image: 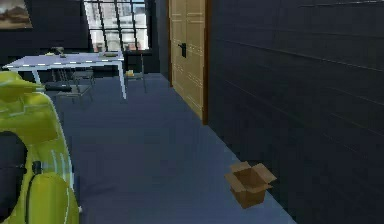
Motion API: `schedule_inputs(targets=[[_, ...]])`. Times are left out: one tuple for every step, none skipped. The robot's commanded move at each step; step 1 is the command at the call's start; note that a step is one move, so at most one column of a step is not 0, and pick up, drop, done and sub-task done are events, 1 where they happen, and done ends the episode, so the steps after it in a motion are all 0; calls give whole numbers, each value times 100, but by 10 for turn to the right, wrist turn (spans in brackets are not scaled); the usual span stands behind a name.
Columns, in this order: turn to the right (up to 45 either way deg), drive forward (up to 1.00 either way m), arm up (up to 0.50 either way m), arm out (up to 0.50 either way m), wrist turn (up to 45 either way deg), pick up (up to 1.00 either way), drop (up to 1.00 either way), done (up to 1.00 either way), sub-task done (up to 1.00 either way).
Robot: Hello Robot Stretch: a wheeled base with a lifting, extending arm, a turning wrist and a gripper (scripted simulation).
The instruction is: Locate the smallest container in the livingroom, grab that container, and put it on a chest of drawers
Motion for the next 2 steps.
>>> schedule_inputs(targets=[[120, 0, 0, 0, 0, 0, 0, 0, 0], [0, 30, 0, 0, 0, 0, 0, 0, 0]])
